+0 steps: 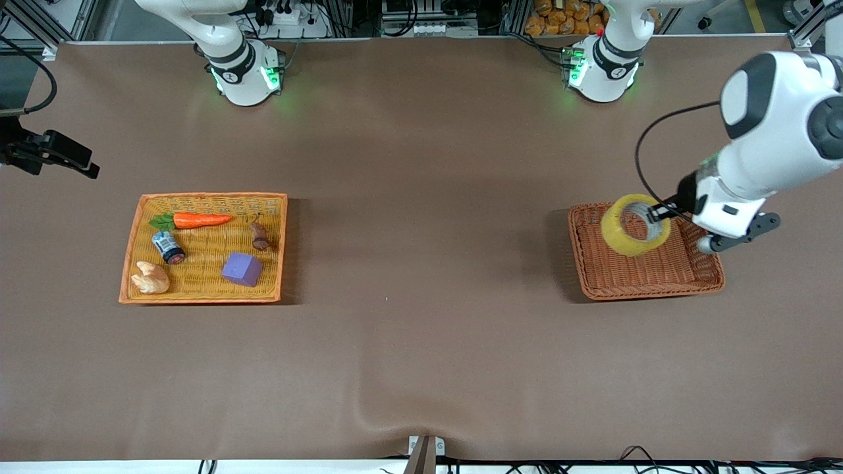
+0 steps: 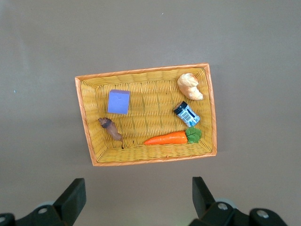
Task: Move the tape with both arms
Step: 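Carry the tape with the left gripper over the wicker basket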
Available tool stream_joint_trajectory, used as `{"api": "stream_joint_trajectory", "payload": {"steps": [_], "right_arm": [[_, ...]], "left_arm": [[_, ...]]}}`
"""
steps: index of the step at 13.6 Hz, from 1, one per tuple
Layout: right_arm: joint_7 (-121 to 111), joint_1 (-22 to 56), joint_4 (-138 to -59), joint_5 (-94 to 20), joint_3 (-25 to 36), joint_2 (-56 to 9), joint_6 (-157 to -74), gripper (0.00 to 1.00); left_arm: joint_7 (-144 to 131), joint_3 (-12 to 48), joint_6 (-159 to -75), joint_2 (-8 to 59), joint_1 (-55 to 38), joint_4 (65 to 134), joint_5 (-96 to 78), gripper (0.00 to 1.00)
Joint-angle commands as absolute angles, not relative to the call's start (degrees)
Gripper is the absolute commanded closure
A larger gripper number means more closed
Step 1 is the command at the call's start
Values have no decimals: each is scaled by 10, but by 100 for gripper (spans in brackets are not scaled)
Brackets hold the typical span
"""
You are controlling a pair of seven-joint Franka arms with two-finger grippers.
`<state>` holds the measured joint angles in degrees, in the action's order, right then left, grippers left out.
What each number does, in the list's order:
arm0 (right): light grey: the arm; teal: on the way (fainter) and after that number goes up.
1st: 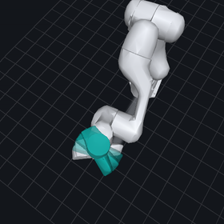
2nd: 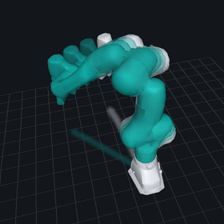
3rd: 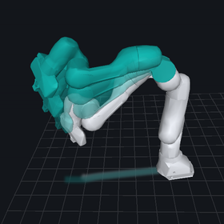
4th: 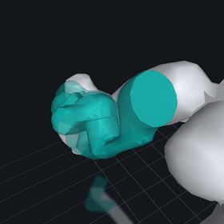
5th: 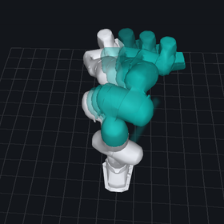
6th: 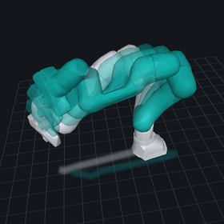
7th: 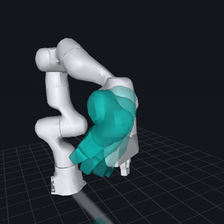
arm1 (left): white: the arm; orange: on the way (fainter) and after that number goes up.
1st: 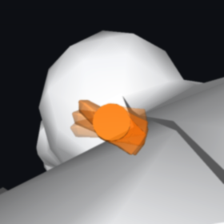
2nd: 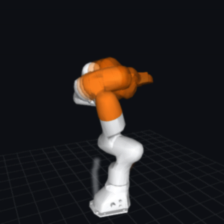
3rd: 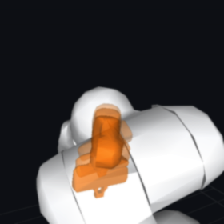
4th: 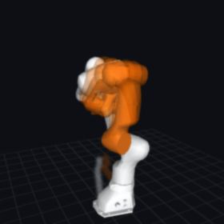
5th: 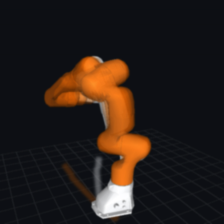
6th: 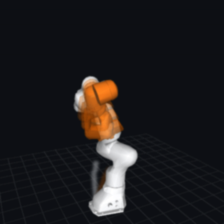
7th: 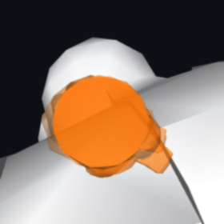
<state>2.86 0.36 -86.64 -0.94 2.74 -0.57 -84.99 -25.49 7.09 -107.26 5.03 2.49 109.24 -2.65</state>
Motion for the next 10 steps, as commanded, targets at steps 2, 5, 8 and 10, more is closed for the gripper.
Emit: {"api": "stream_joint_trajectory", "payload": {"steps": [2, 5, 8, 10], "right_arm": [[28, -18, -867, -1, 14, -3, -845, 0], [29, -17, -867, 0, 15, -3, -846, 0], [29, -15, -867, 1, 16, -4, -847, 0], [29, -14, -867, 0, 15, -4, -847, 0]], "left_arm": [[-186, 78, -1138, 74, 91, 1145, -41, 100], [-181, 77, -1171, 104, 98, 1164, -35, 100], [-179, 76, -1221, 148, 109, 1175, -29, 100], [-179, 76, -1253, 176, 123, 1184, -22, 100]]}}
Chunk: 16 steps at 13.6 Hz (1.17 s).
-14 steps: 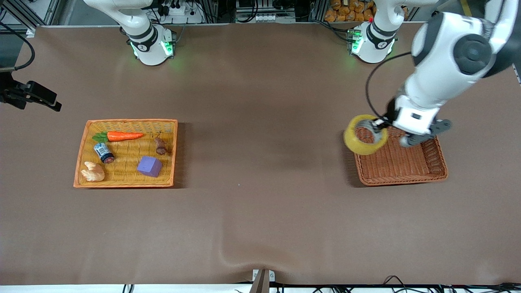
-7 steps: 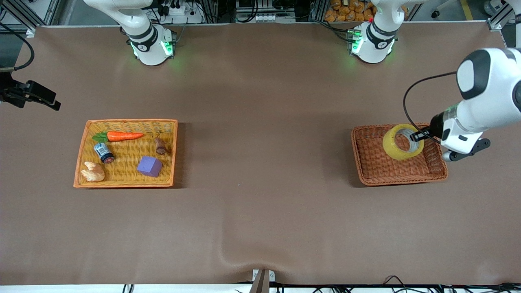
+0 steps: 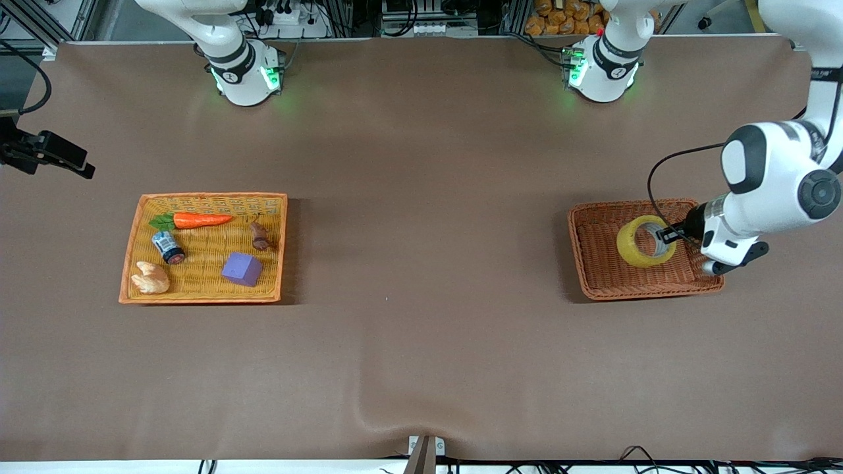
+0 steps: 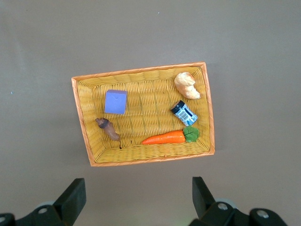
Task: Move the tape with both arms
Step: 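Lower the tape into the basket and open the left gripper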
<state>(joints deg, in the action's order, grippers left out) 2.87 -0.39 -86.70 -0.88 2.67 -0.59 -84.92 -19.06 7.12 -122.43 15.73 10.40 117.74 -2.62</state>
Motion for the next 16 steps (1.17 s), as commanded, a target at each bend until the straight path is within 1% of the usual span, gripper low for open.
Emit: {"api": "stream_joint_trajectory", "payload": {"steps": [1, 6, 7, 8, 9, 10, 12, 13, 14, 16], "right_arm": [[29, -14, -867, 0, 15, -4, -847, 0], [30, -15, -867, 0, 15, -5, -848, 0], [30, -15, -867, -1, 15, -6, -849, 0], [30, -14, -867, -1, 15, -5, -849, 0], [31, -14, -867, -3, 15, -6, -849, 0], [30, -16, -868, -4, 15, -5, -849, 0], [30, -16, -867, -2, 16, -8, -850, 0], [30, -16, -867, -2, 16, -8, -850, 0], [30, -16, -867, -2, 15, -8, -850, 0], [29, -15, -867, 0, 16, -9, -851, 0]], "left_arm": [[-176, 76, -1272, 180, 124, 1194, -21, 100], [-172, 76, -1305, 202, 133, 1213, -15, 100], [-172, 76, -1307, 206, 137, 1213, -12, 96], [-172, 76, -1307, 209, 138, 1213, -12, 60], [-172, 75, -1307, 208, 139, 1211, -12, 17], [-172, 76, -1305, 207, 139, 1208, -12, 0], [-177, 76, -1298, 189, 138, 1197, -12, 0], [-179, 77, -1275, 170, 137, 1182, -12, 0], [-180, 79, -1223, 150, 135, 1151, -12, 0], [-185, 86, -1114, 133, 132, 1061, -13, 0]]}}
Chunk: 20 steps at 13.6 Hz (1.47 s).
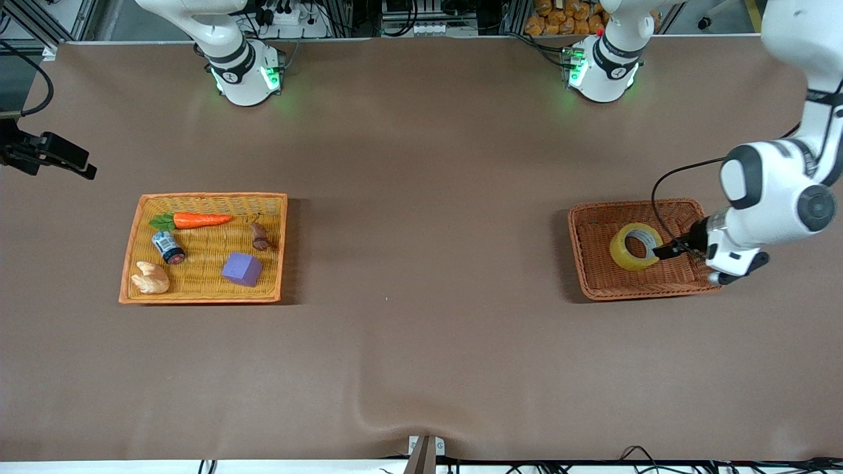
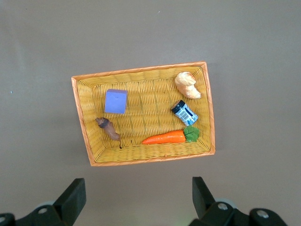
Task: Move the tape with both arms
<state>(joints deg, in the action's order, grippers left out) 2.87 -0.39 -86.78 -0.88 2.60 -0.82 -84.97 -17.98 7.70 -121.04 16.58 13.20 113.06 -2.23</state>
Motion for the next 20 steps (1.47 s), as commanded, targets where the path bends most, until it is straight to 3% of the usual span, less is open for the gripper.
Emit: {"api": "stream_joint_trajectory", "payload": {"steps": [1, 3, 5, 14, 16, 20], "right_arm": [[29, -15, -867, 0, 15, -9, -851, 0], [29, -15, -867, -1, 16, -9, -851, 0], [30, -15, -867, -1, 15, -9, -851, 0], [29, -14, -867, -1, 15, -9, -851, 0], [30, -14, -867, -1, 15, -9, -851, 0], [29, -14, -867, -2, 15, -9, -851, 0]], "left_arm": [[-185, 90, -1060, 132, 133, 1013, -13, 0], [-183, 98, -982, 131, 132, 936, -11, 0], [-178, 103, -959, 129, 132, 895, -10, 0], [-186, 153, -940, 38, 123, 891, 4, 0], [-191, 144, -936, 28, 78, 896, 4, 0], [-186, 140, -926, 4, 70, 918, 4, 0]]}}
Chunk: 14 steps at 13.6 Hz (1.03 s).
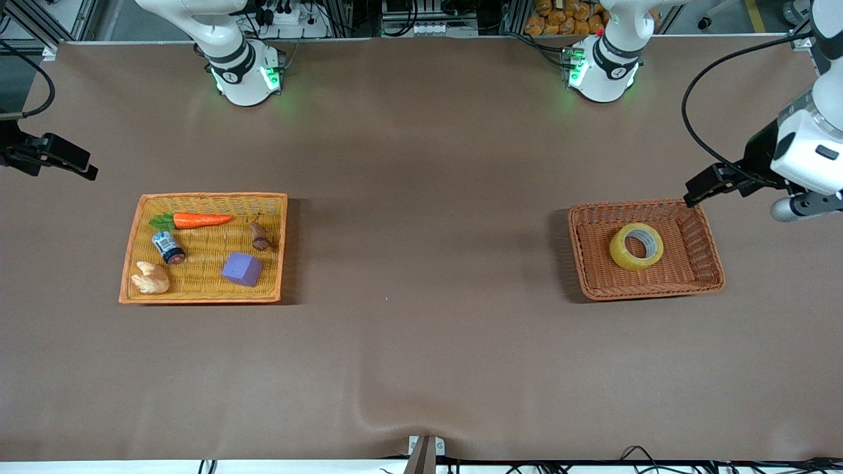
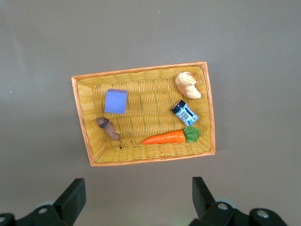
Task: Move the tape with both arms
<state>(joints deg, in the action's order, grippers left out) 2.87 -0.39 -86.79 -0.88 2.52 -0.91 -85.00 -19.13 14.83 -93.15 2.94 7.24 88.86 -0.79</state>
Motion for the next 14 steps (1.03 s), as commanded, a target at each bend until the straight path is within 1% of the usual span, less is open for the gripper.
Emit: {"api": "stream_joint_trajectory", "payload": {"steps": [1, 4, 7, 9, 11, 14], "right_arm": [[30, -14, -867, -2, 15, -9, -850, 0], [29, -14, -867, -2, 15, -9, -851, 0], [29, -13, -867, -2, 15, -10, -851, 0], [29, -13, -867, -2, 15, -9, -851, 0], [29, -13, -867, -1, 15, -9, -851, 0], [29, -14, -867, -1, 15, -10, -851, 0]], "left_arm": [[-186, 131, -926, -5, 69, 929, 4, 0], [-185, 120, -927, -27, 61, 954, 1, 0], [-173, 120, -926, -36, 61, 960, -2, 0], [-125, 120, -906, -38, 62, 955, 1, 0], [-92, 100, -891, -37, 62, 951, 3, 0], [-93, 98, -879, -33, 60, 926, 3, 0]]}}
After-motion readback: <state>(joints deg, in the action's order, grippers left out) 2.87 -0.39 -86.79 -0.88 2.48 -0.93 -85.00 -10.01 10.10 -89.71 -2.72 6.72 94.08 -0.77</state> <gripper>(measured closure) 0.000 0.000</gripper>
